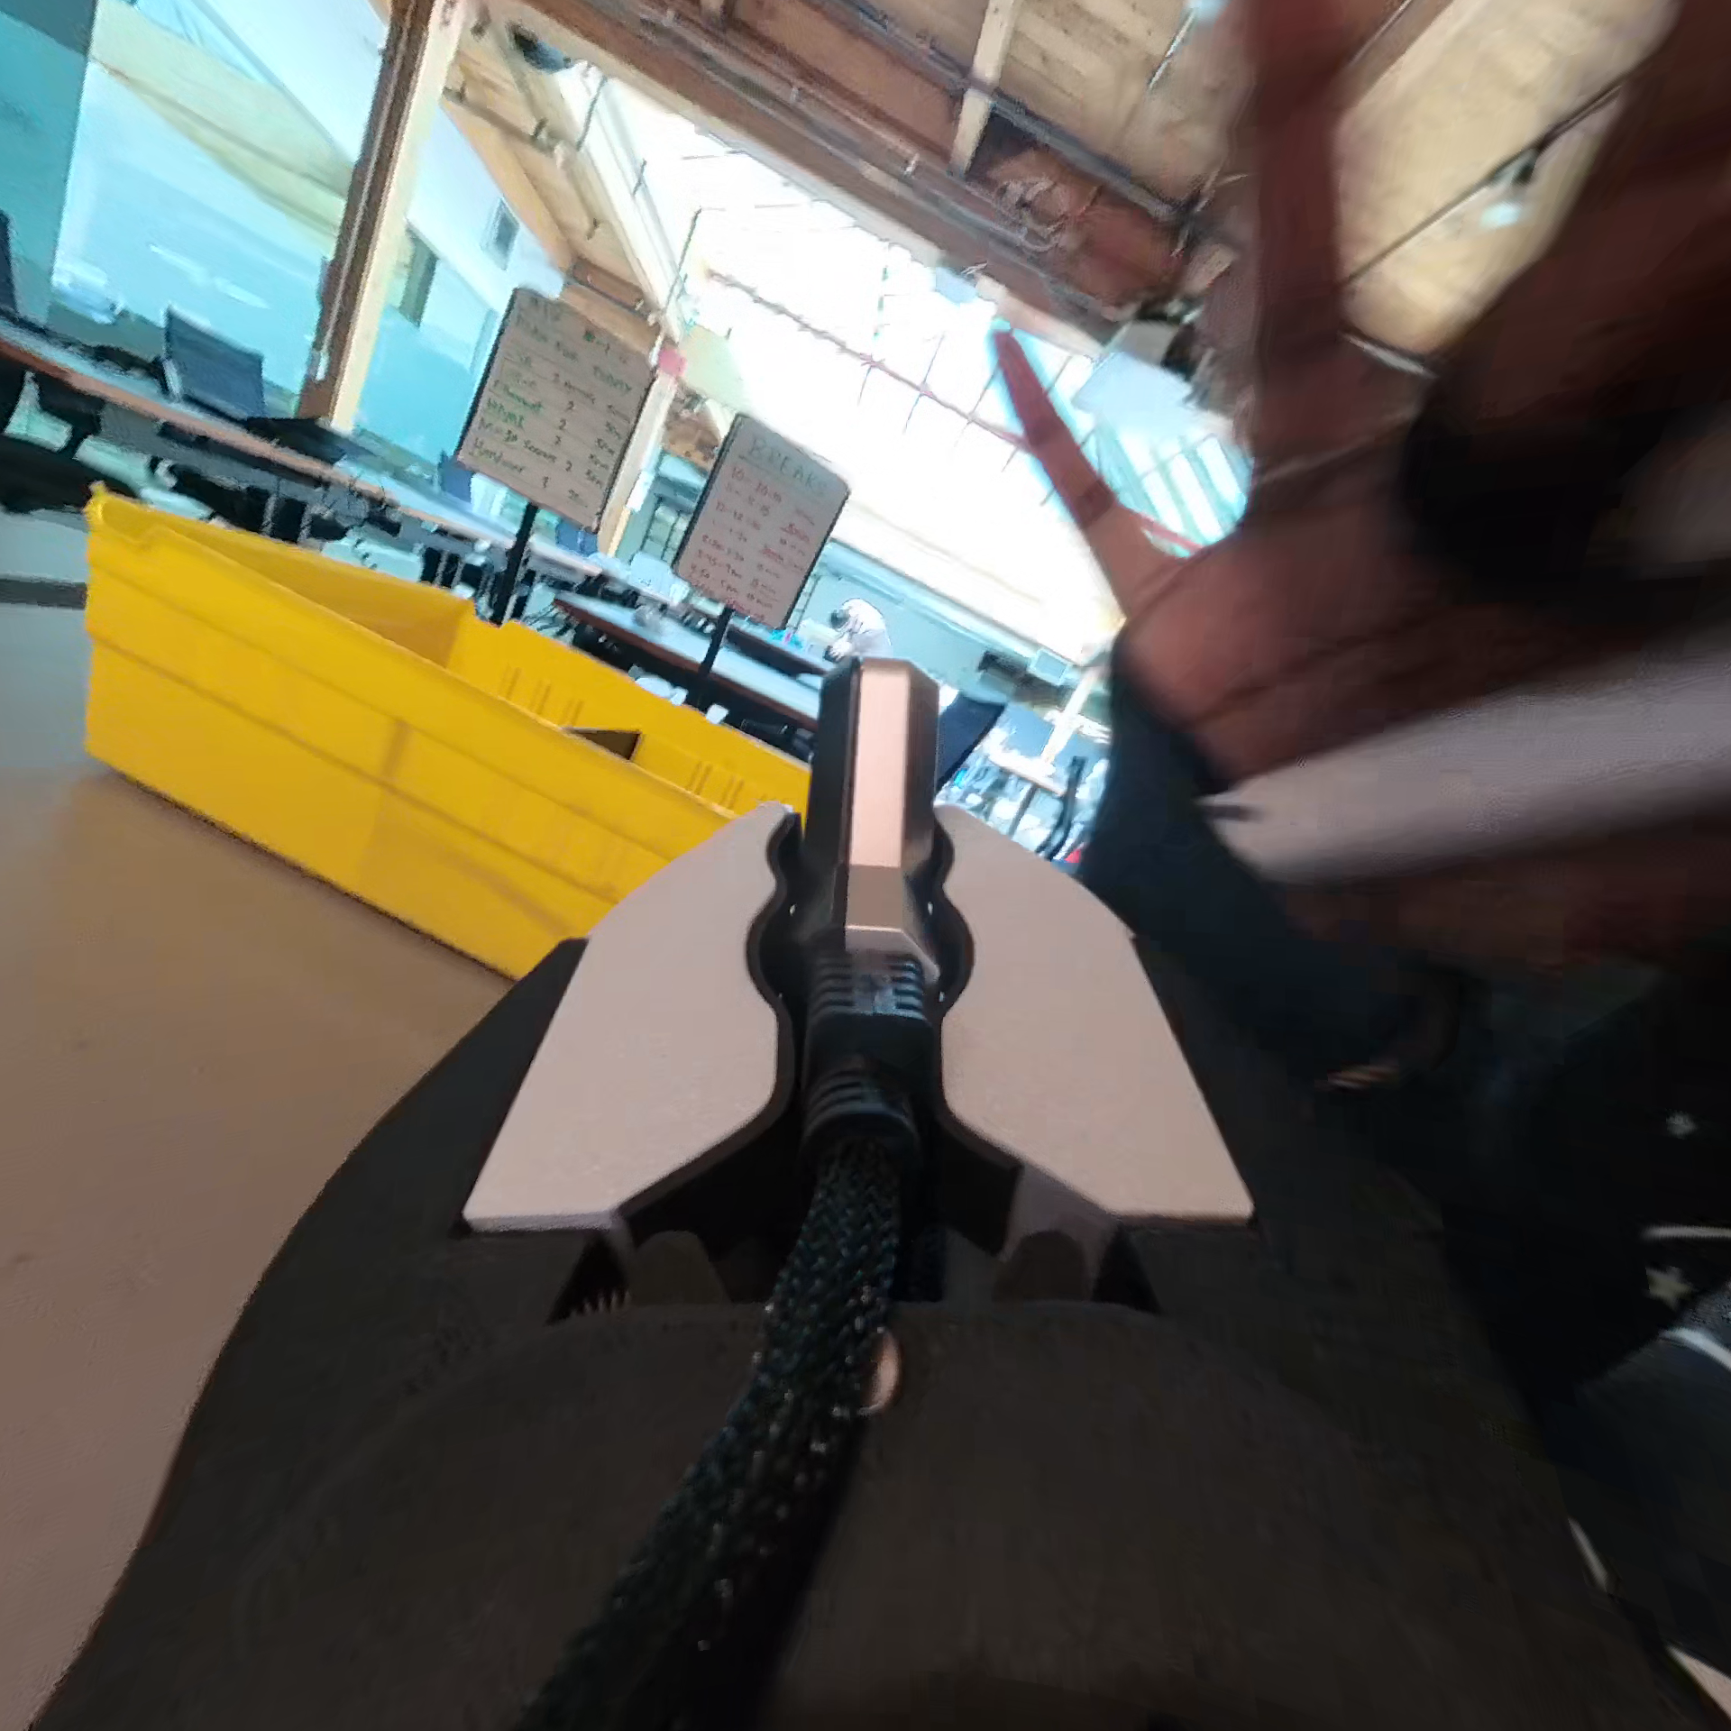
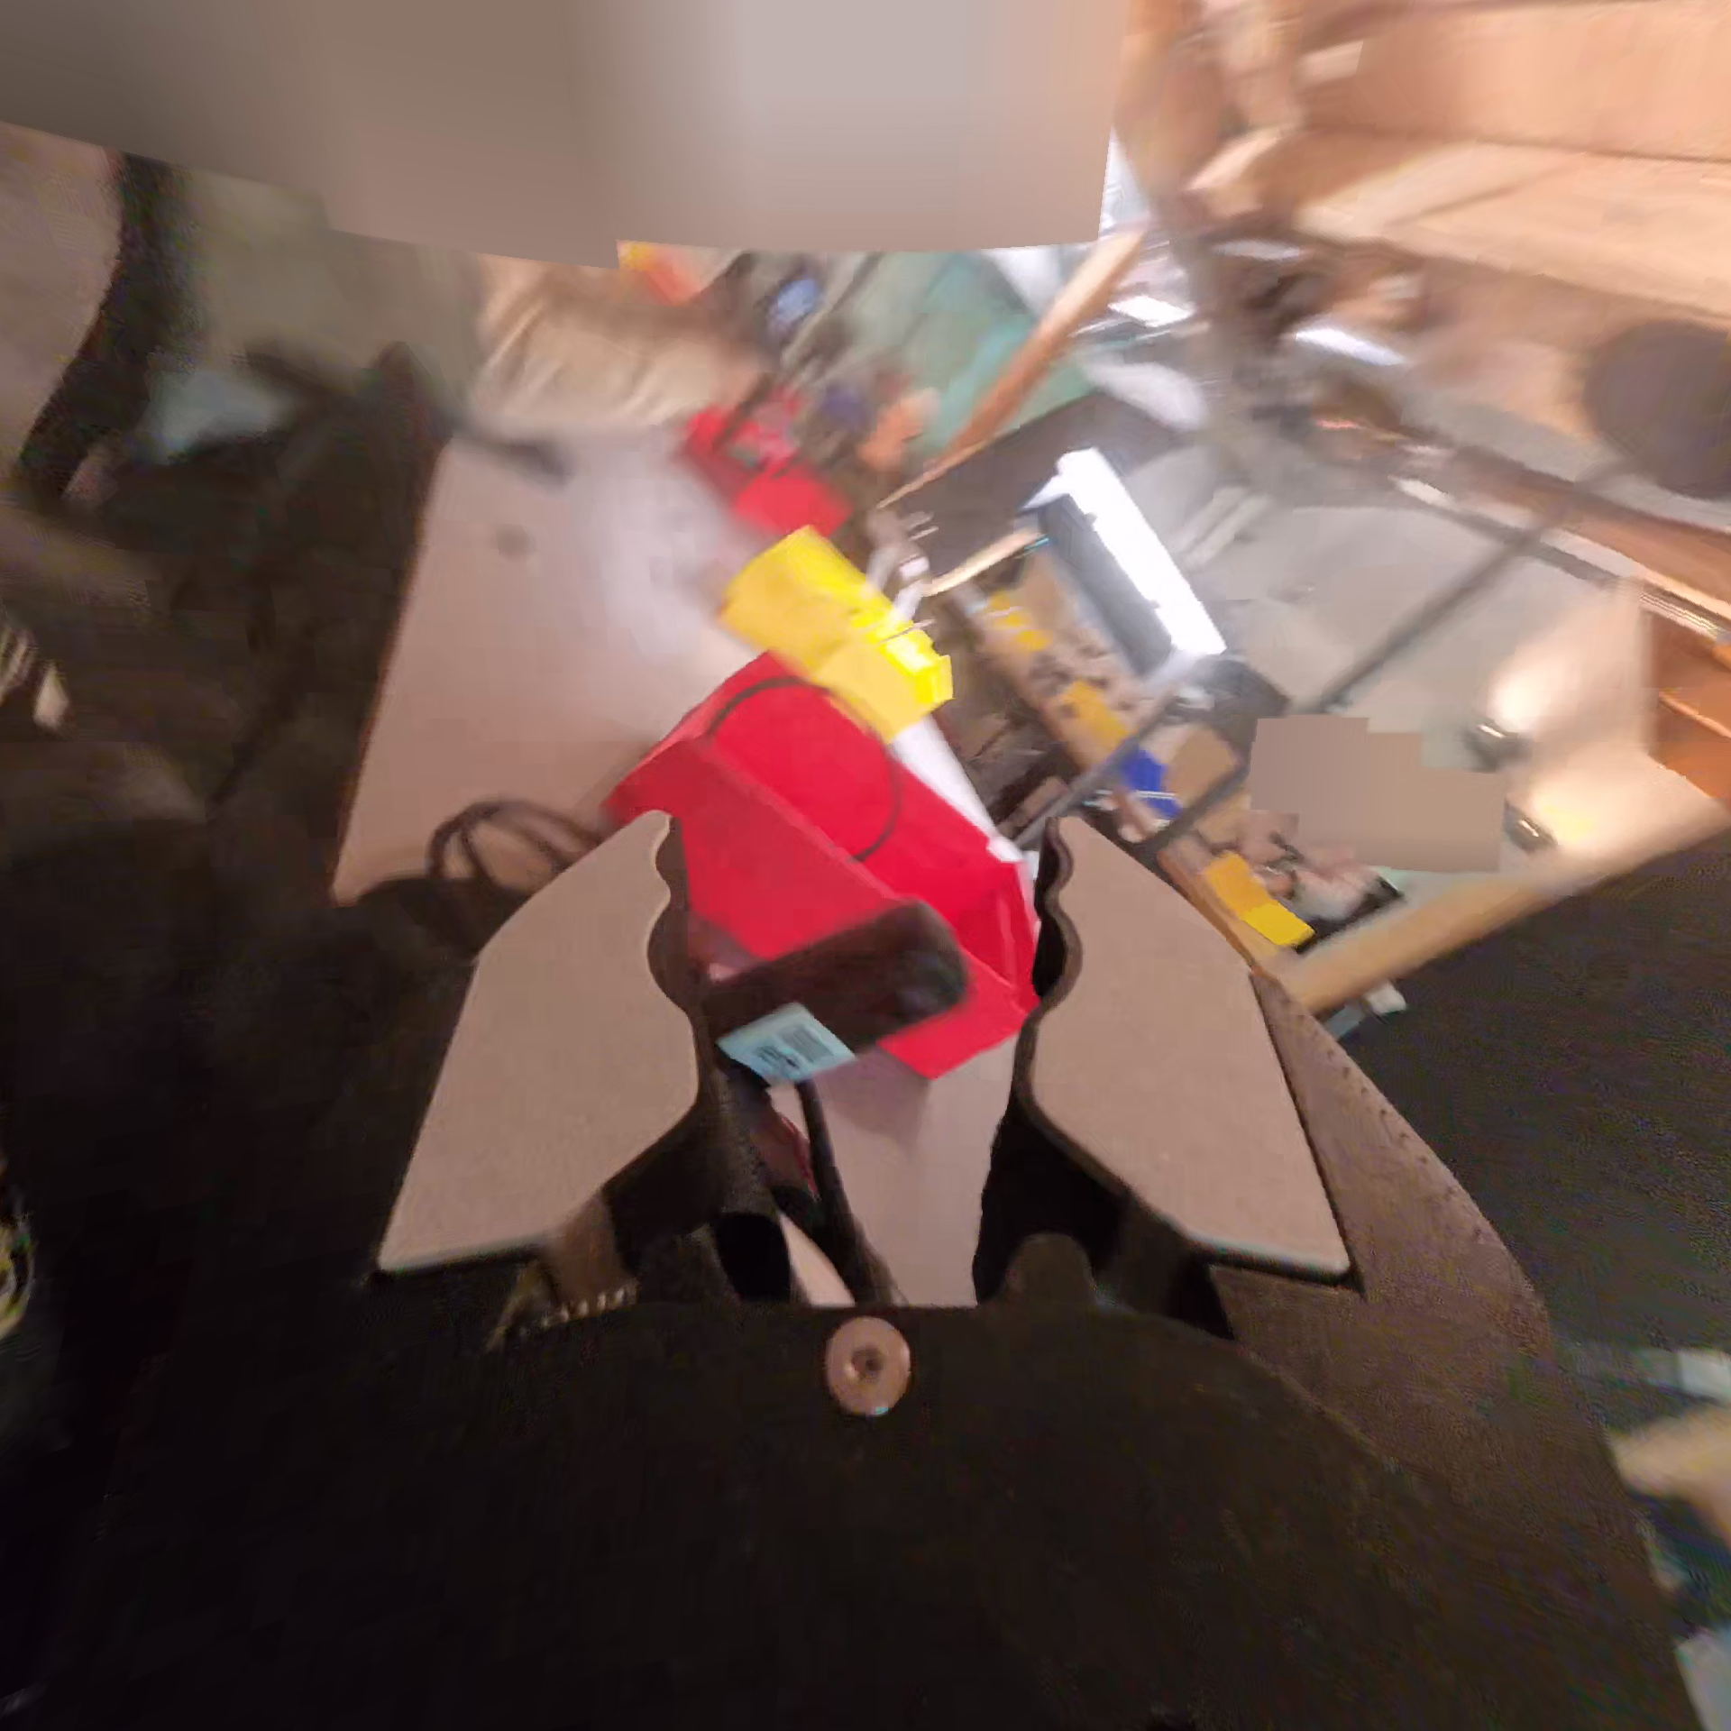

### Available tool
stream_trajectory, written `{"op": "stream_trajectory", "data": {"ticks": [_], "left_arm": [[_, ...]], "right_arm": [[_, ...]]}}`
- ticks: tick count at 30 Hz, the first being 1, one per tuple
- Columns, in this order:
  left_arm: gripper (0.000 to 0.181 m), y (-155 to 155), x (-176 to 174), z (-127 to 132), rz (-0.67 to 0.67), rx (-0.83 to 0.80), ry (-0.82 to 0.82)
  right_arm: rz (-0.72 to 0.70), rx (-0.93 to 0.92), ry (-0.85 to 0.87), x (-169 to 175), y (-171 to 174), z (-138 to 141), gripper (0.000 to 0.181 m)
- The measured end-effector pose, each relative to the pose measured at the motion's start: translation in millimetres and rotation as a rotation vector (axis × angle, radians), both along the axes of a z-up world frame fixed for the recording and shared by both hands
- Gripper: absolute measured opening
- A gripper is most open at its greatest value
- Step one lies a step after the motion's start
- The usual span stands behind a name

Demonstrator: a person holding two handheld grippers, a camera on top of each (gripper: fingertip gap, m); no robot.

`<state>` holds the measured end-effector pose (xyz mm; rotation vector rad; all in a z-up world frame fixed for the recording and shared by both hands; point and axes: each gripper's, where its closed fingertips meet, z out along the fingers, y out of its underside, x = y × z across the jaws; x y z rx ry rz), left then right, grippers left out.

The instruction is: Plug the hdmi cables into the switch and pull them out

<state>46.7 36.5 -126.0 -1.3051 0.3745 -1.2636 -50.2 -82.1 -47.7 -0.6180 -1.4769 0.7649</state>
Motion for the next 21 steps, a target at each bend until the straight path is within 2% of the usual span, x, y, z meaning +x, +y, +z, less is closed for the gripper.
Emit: {"op": "stream_trajectory", "data": {"ticks": [2,3,6,8,10,11,12,13,14,15,18,21], "left_arm": [[0.024,-6.2,-3.2,9.7,-0.02,0.045,-0.051],[0.024,-8.5,-4.6,13.7,-0.028,0.064,-0.069],[0.023,-15.4,-3.4,19.6,-0.063,0.105,-0.091],[0.023,-22.4,2.1,19.7,-0.114,0.118,-0.085],[0.024,-32.1,10.7,18.6,-0.177,0.14,-0.058],[0.024,-36.7,14.9,17.3,-0.199,0.155,-0.033],[0.024,-38.4,18.5,14.3,-0.203,0.157,0.001],[0.025,-36.5,20.7,9.8,-0.187,0.144,0.036],[0.027,-33.6,21.7,5.9,-0.174,0.125,0.062],[0.037,-31.8,22.4,3.6,-0.174,0.101,0.073],[0.061,-30.6,28.1,1.3,-0.204,0.059,0.084],[0.065,-28.7,21.5,10.0,-0.182,0.07,0.018]], "right_arm": [[-0.073,-0.193,0.168,45.5,37.2,17.5,0.071],[-0.119,-0.271,0.208,63.2,57.5,17.4,0.069],[-0.214,-0.442,0.083,84.5,98.2,-16.5,0.078],[-0.126,-0.564,-0.023,80.5,95.4,-38.6,0.077],[-0.047,-0.699,-0.073,73.4,93.0,-50.9,0.066],[0.008,-0.764,-0.109,70.7,88.2,-55.8,0.058],[0.075,-0.809,-0.154,70.5,80.3,-59.2,0.038],[0.112,-0.829,-0.179,72.2,76.5,-60.3,0.02],[0.09,-0.841,-0.186,72.9,79.2,-61.4,0.02],[0.062,-0.831,-0.191,73.8,81.6,-61.5,0.02],[-0.007,-0.685,-0.106,80.1,83.4,-45.7,0.02],[-0.04,-0.589,0.028,94.4,84.5,-18.1,0.02]]}}
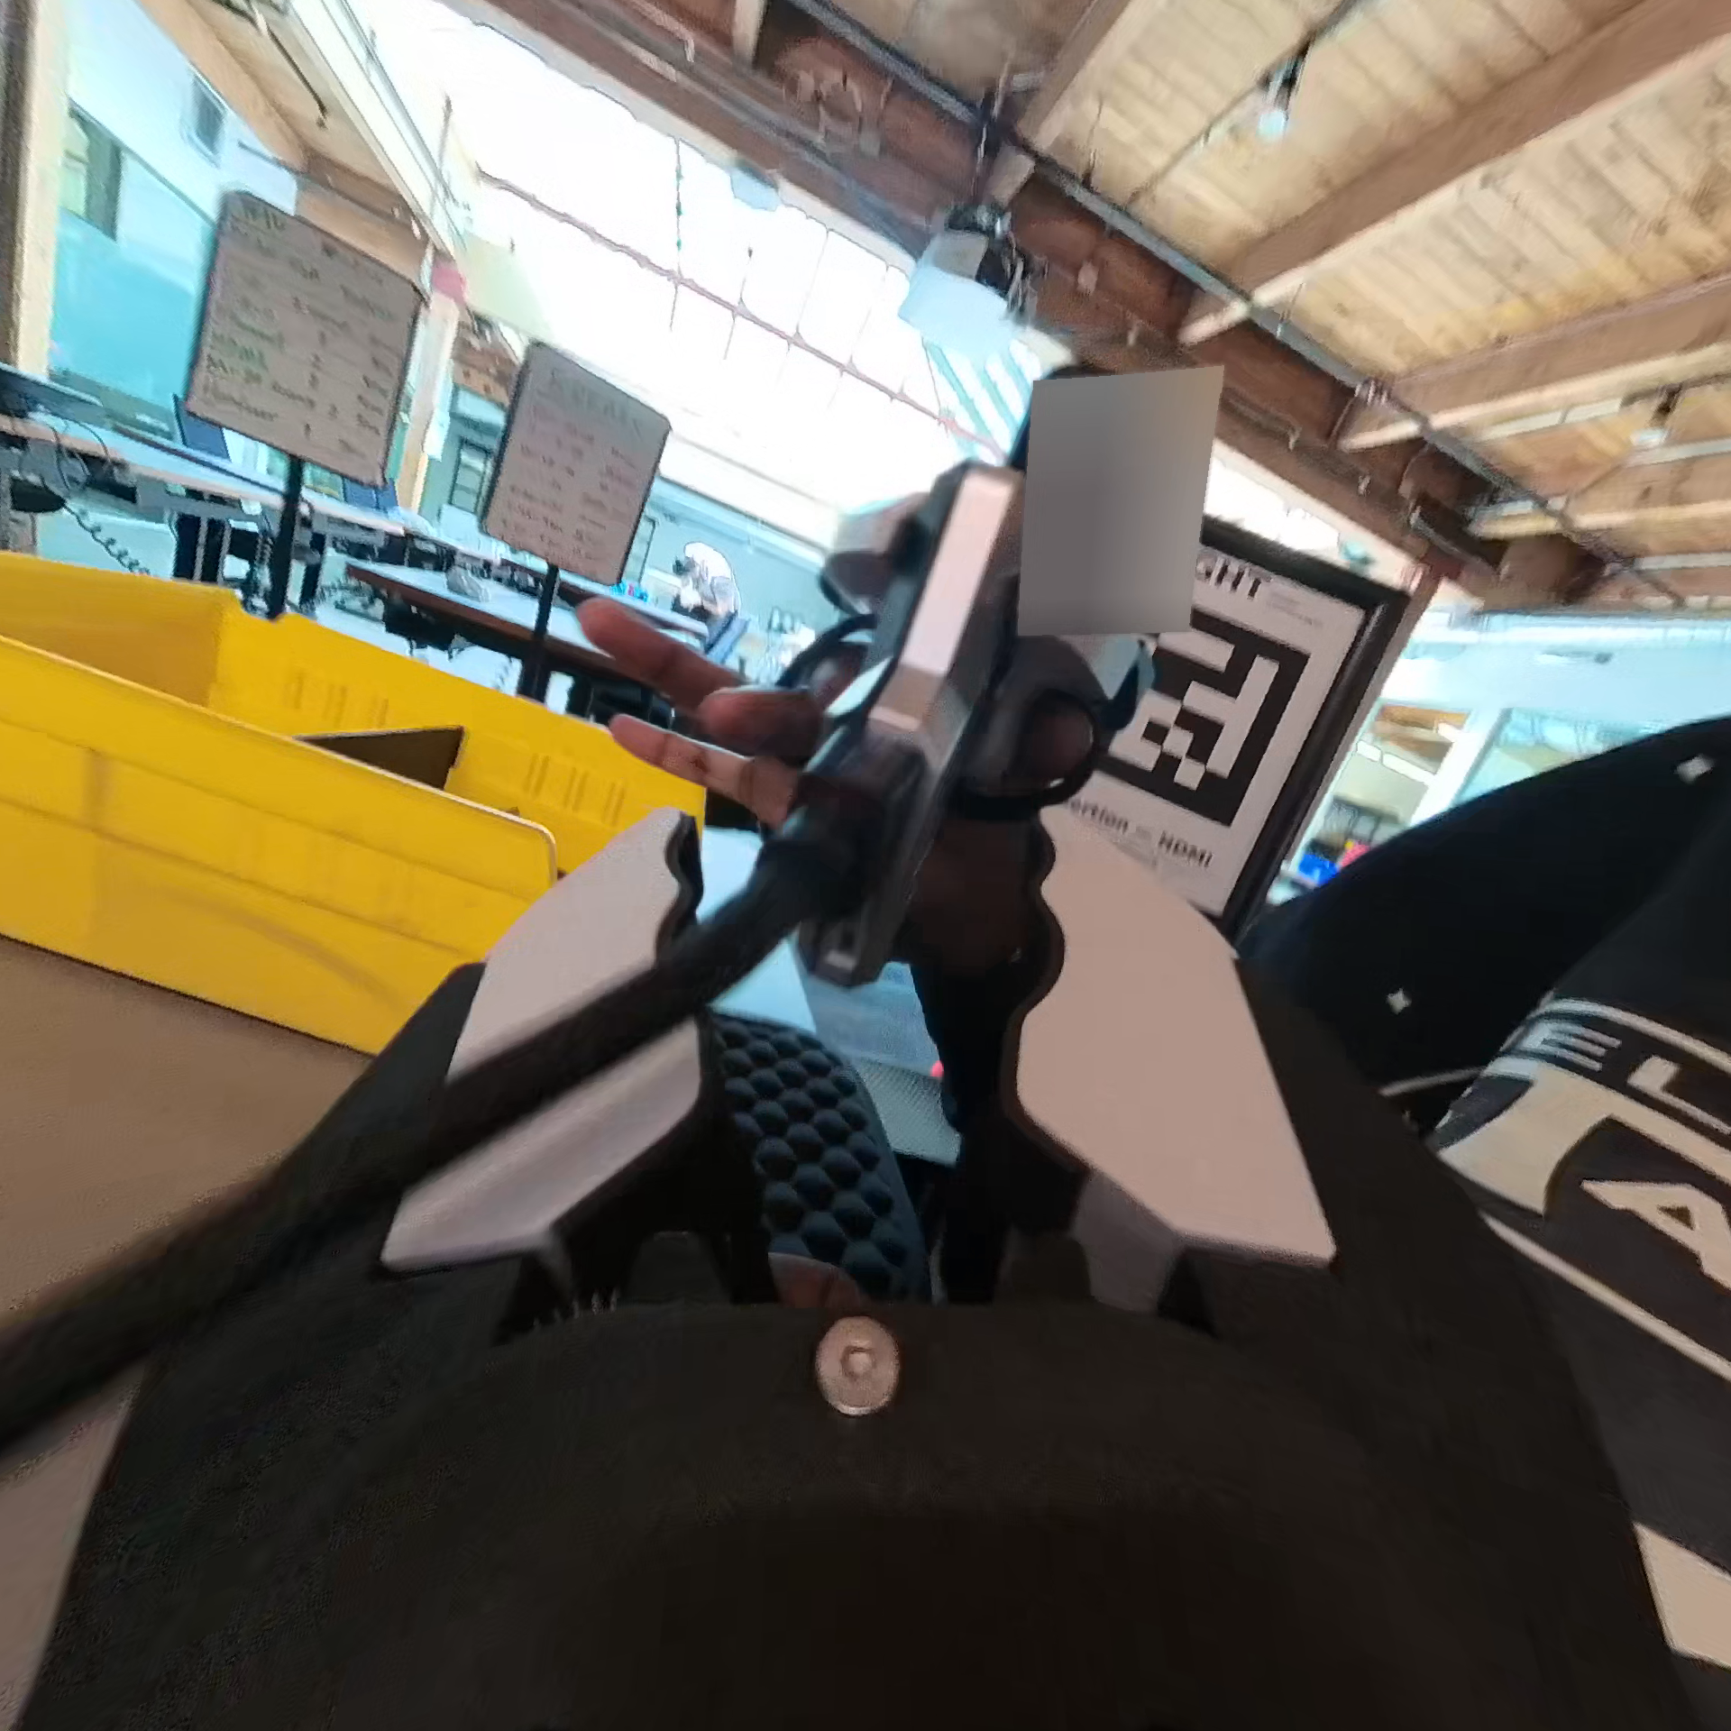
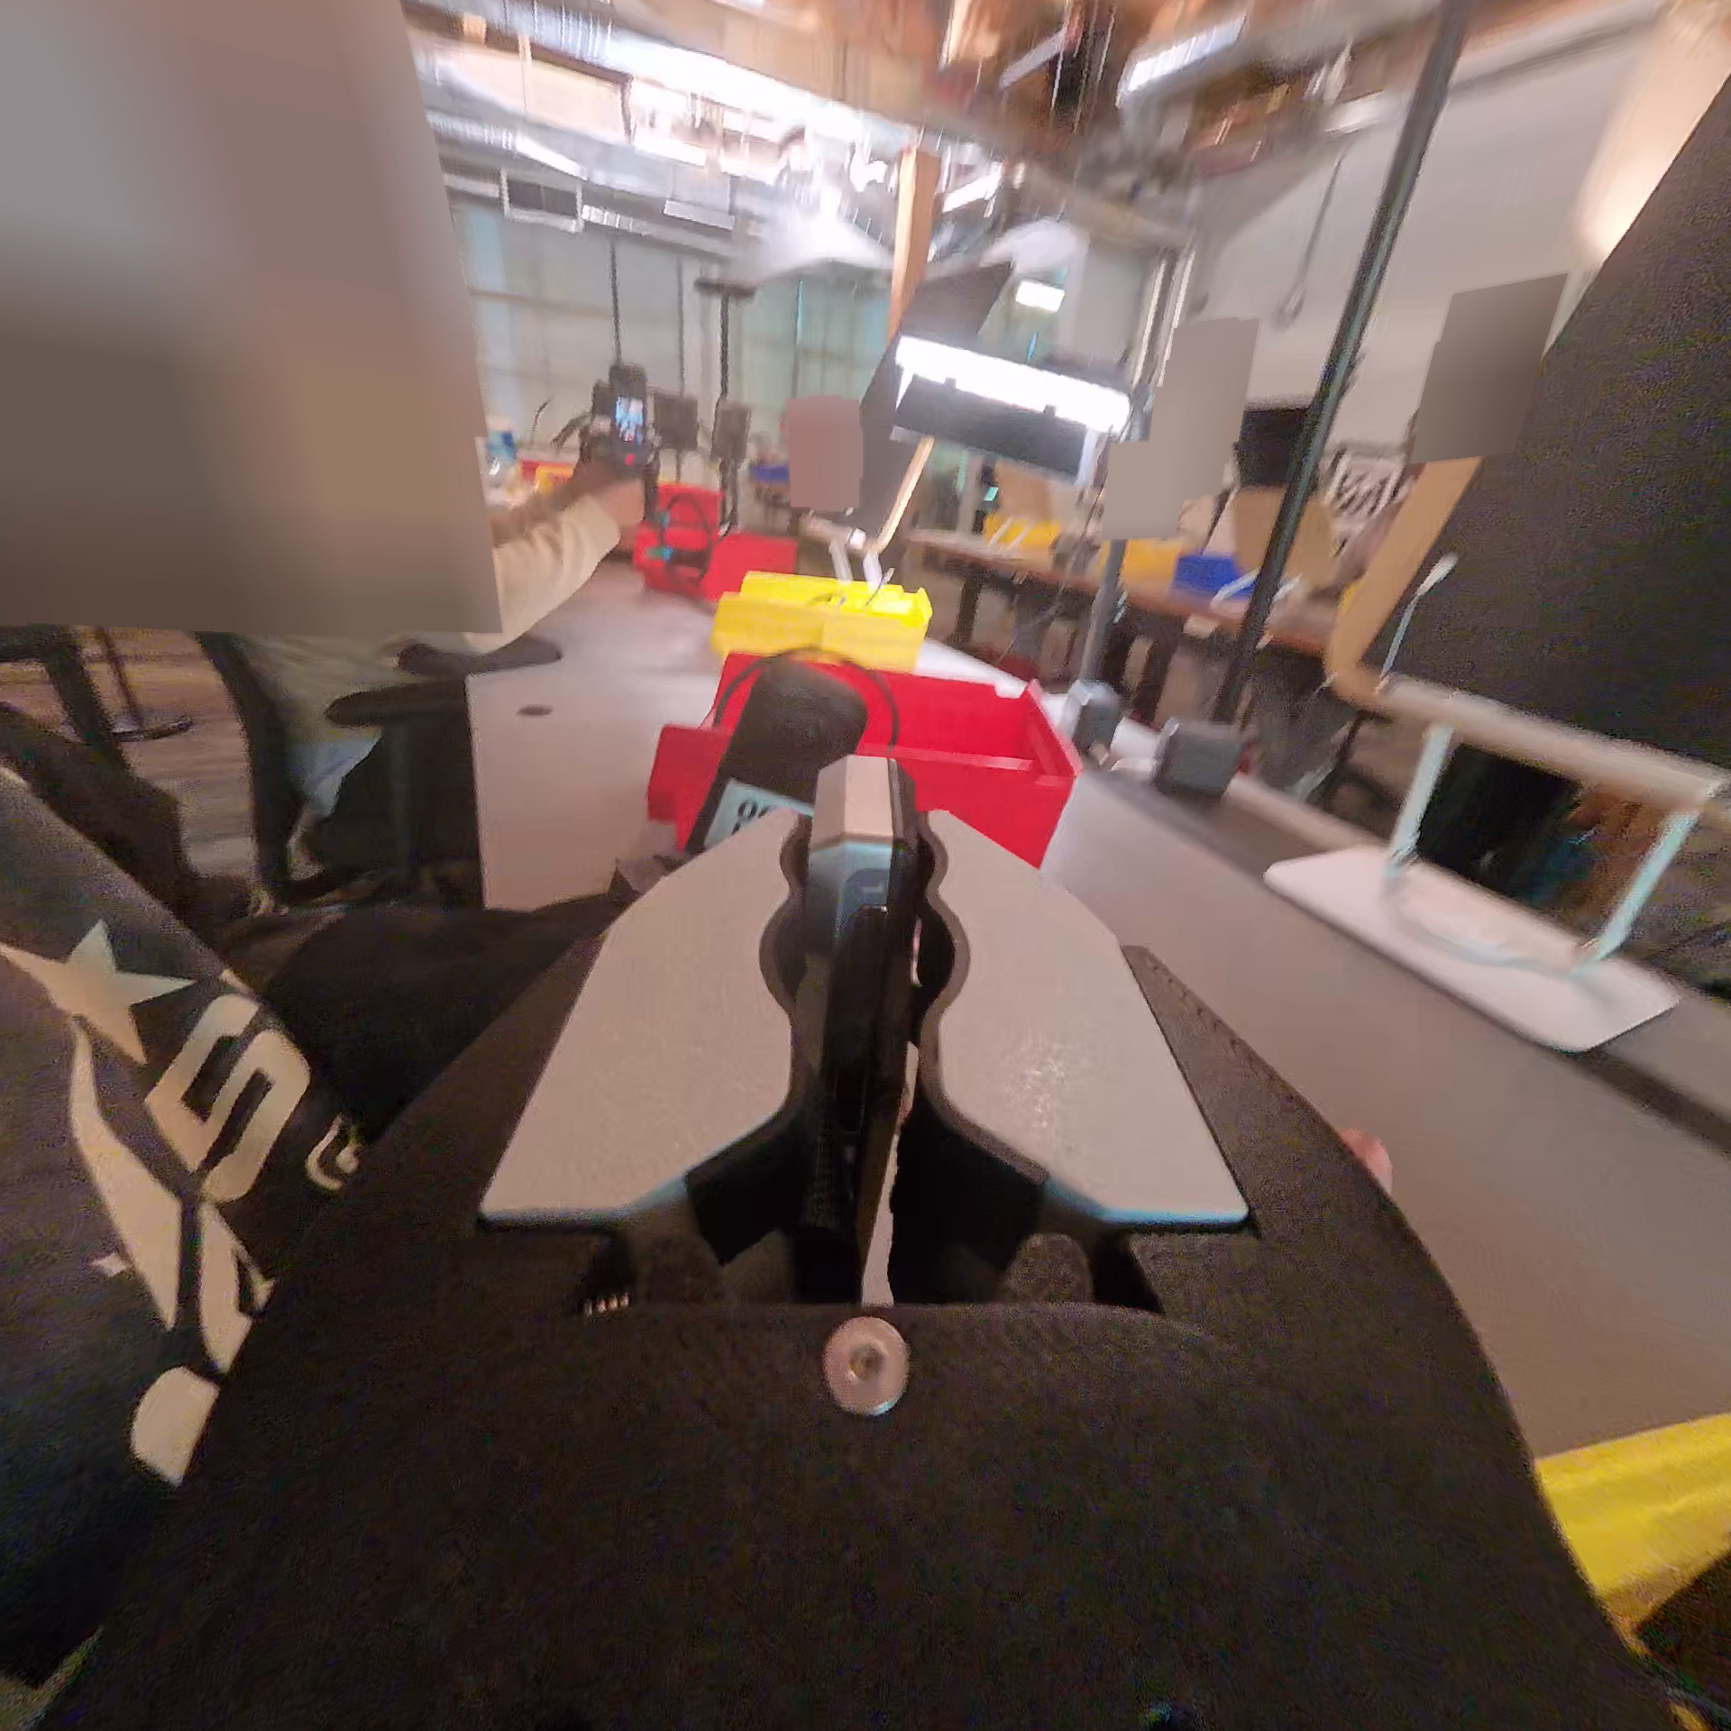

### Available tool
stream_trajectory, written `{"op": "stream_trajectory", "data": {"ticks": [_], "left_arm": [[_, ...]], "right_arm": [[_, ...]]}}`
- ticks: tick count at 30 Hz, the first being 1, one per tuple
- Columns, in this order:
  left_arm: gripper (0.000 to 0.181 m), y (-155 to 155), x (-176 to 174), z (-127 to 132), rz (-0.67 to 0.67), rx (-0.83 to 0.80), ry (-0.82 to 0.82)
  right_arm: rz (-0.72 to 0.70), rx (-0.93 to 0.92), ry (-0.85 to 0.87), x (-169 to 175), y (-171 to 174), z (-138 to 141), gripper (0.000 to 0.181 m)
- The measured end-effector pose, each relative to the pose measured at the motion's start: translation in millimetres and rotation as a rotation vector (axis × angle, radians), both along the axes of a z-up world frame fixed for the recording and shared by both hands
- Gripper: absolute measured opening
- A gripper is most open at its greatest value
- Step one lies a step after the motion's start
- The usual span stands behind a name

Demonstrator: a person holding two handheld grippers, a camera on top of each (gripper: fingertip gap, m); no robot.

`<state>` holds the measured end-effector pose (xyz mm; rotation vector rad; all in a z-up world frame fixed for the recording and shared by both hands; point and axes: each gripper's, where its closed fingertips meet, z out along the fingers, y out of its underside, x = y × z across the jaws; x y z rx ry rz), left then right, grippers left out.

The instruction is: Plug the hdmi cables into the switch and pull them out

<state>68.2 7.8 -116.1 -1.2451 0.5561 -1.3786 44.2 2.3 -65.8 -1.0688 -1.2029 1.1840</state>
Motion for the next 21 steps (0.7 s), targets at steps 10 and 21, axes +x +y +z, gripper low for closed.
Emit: {"op": "stream_trajectory", "data": {"ticks": [10,21], "left_arm": [[0.03,33.4,-83.2,25.0,0.133,-0.194,-0.55],[0.0,24.1,-73.1,18.4,0.42,0.138,0.167]], "right_arm": [[0.077,0.241,0.09,24.1,-41.0,20.7,0.021],[0.088,0.184,0.054,16.9,-38.1,6.2,0.035]]}}
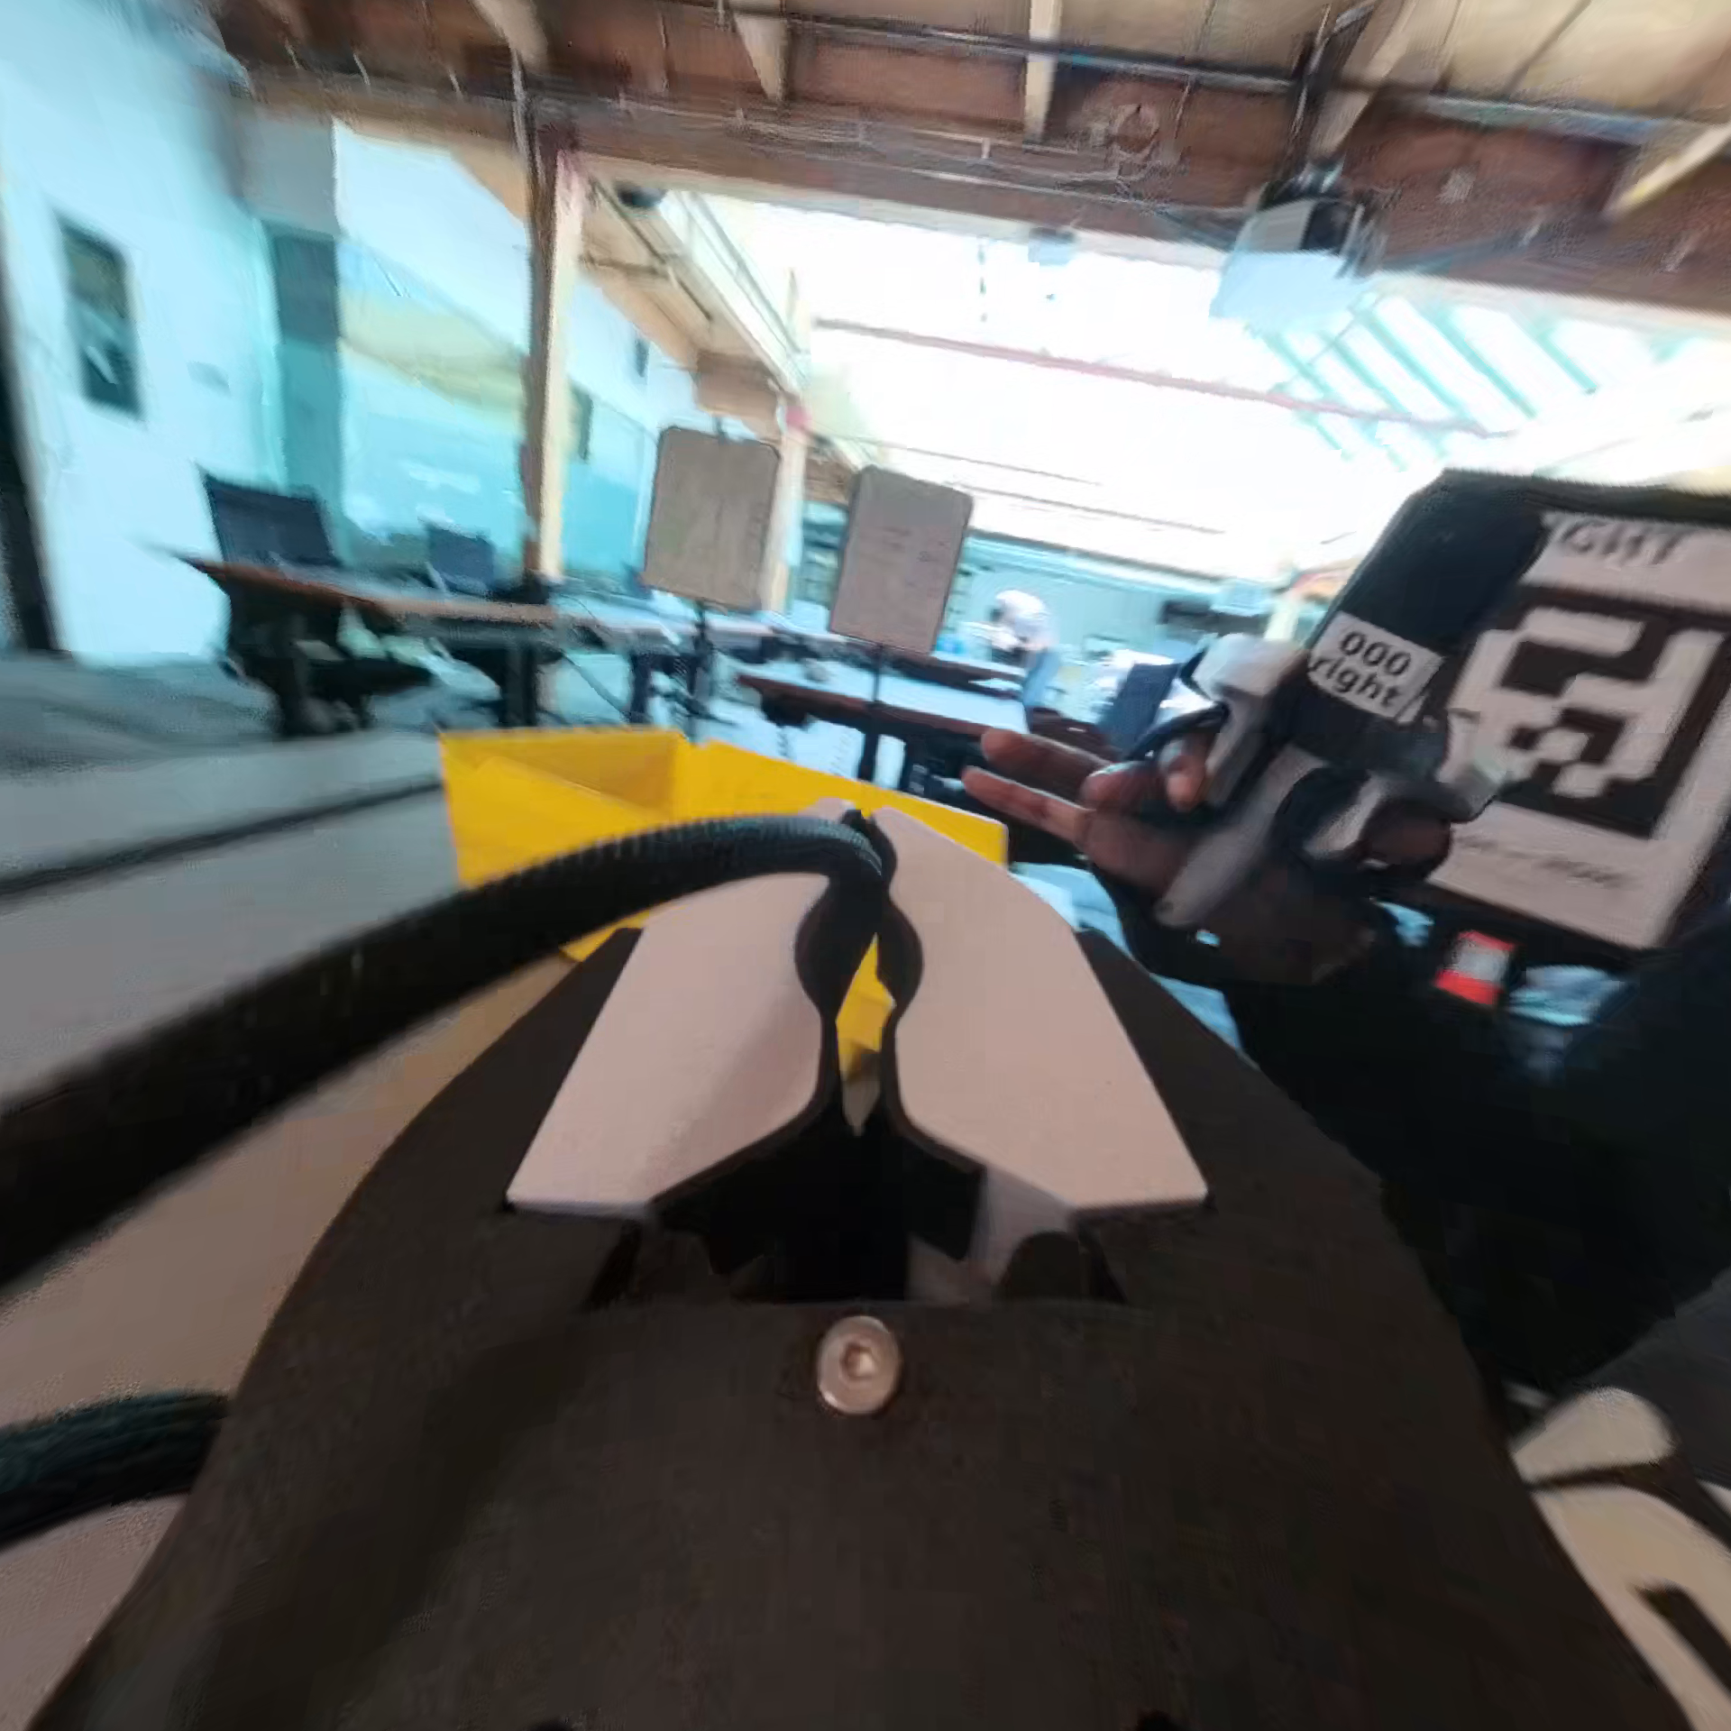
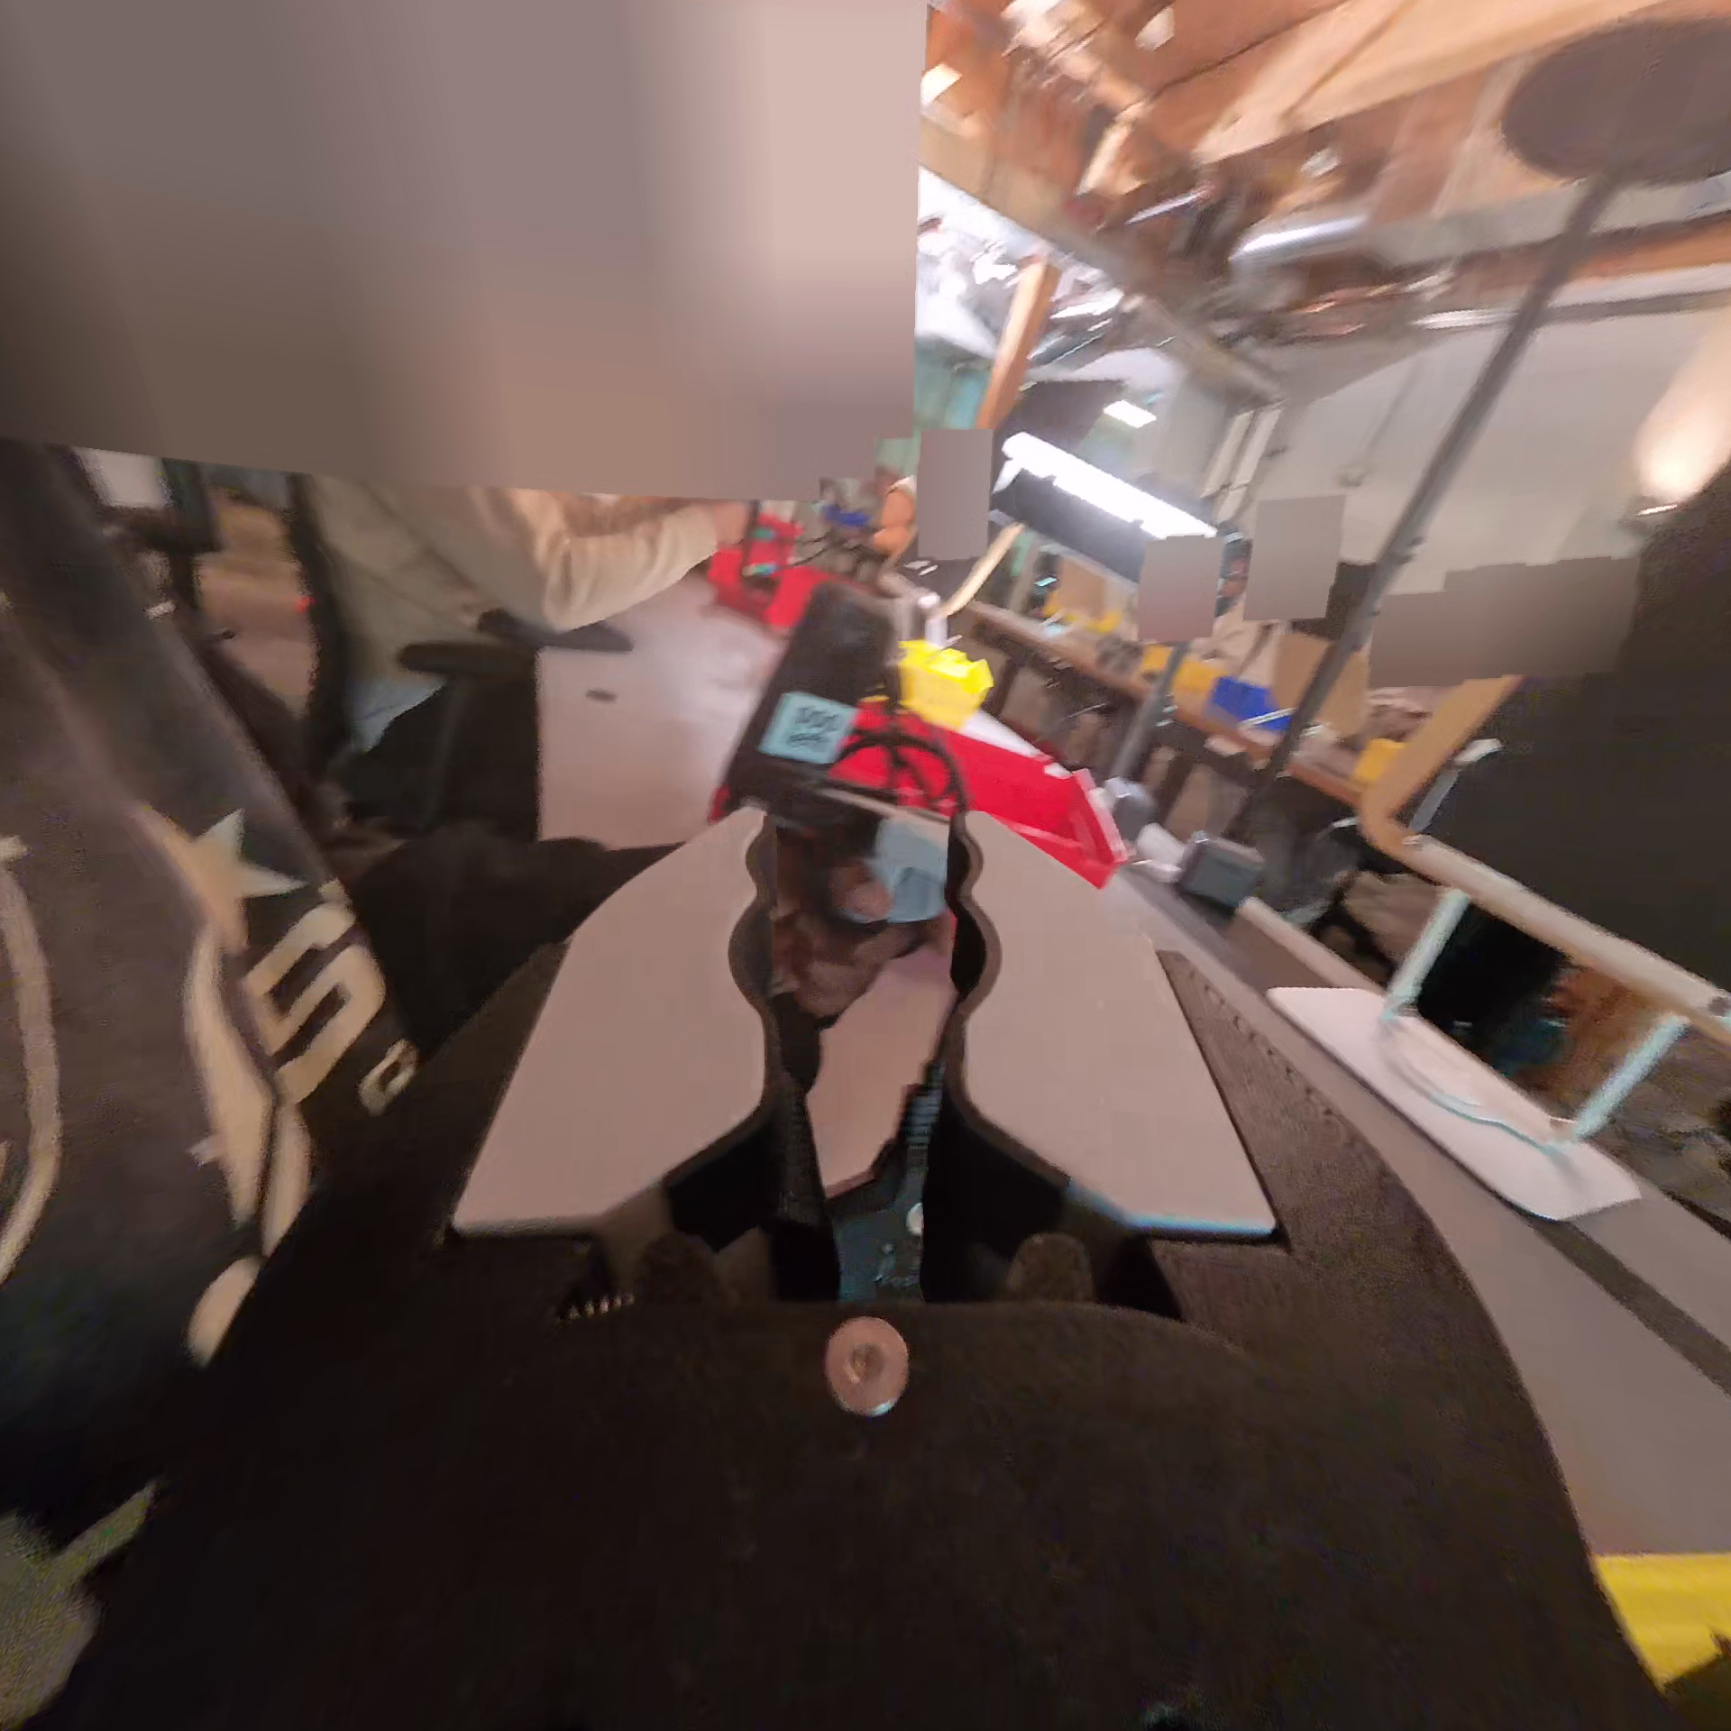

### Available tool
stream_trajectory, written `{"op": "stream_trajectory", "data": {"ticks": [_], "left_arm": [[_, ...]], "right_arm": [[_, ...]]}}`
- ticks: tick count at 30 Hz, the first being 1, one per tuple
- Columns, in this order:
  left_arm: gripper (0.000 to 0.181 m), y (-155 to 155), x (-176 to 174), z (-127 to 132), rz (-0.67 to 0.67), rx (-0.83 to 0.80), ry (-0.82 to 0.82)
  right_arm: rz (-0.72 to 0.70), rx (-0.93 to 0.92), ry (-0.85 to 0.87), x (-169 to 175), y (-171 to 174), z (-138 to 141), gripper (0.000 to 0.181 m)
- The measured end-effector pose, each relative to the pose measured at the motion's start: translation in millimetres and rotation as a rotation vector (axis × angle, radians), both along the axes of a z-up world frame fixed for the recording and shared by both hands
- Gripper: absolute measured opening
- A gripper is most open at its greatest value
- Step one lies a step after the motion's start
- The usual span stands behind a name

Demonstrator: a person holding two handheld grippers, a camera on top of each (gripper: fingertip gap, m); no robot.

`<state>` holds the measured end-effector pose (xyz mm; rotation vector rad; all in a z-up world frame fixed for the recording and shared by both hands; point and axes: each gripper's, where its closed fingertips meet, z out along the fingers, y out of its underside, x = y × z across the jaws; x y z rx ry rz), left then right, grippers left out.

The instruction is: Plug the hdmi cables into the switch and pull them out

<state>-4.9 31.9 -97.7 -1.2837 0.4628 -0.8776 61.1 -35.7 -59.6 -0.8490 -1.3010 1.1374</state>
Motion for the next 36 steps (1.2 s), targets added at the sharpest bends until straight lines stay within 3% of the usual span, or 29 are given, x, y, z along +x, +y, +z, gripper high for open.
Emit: {"op": "stream_trajectory", "data": {"ticks": [6,11,13,14,15,17,19,22,23,26,30,33,36], "left_arm": [[0.0,-12.8,14.4,-1.8,-0.008,0.06,0.203],[0.003,-20.5,29.5,-1.5,-0.022,0.092,0.276],[0.003,-23.1,34.1,-2.0,-0.026,0.102,0.304],[0.011,-22.8,34.5,-3.0,-0.013,0.107,0.323],[0.012,-21.8,33.1,-3.8,0.007,0.114,0.342],[0.006,-23.4,33.9,-2.2,-0.003,0.112,0.344],[0.002,-25.6,36.7,-0.6,-0.015,0.111,0.352],[0.015,-35.7,45.6,-6.9,-0.074,0.098,0.449],[0.021,-41.1,48.4,-10.6,-0.105,0.084,0.501],[0.067,-62.1,51.7,-20.6,-0.19,0.048,0.641],[0.074,-91.8,38.3,-30.3,-0.248,0.122,0.852],[0.071,-113.3,26.9,-2.9,-0.218,0.294,0.838],[0.066,-107.7,-5.3,55.9,0.026,0.432,0.606]], "right_arm": [[-0.14,0.013,0.04,-35.4,13.8,16.1,0.042],[-0.124,0.124,-0.264,-94.5,2.1,-5.2,0.041],[-0.131,0.147,-0.379,-113.3,6.0,-19.0,0.033],[-0.135,0.168,-0.441,-117.9,8.4,-26.0,0.026],[-0.139,0.176,-0.463,-119.3,10.2,-25.9,0.013],[-0.163,0.199,-0.482,-119.2,13.1,-23.8,0.008],[-0.203,0.222,-0.437,-116.2,15.2,-18.2,0.008],[-0.204,0.164,-0.336,-108.1,13.8,-8.5,0.007],[-0.203,0.139,-0.306,-105.7,14.0,-6.1,0.007],[-0.239,0.037,-0.186,-97.1,22.9,7.1,0.007],[-0.299,-0.085,-0.033,-77.1,43.0,25.9,0.007],[-0.234,-0.097,0.035,-65.4,39.2,32.4,0.007],[-0.218,-0.088,0.045,-61.7,38.0,31.0,0.007]]}}
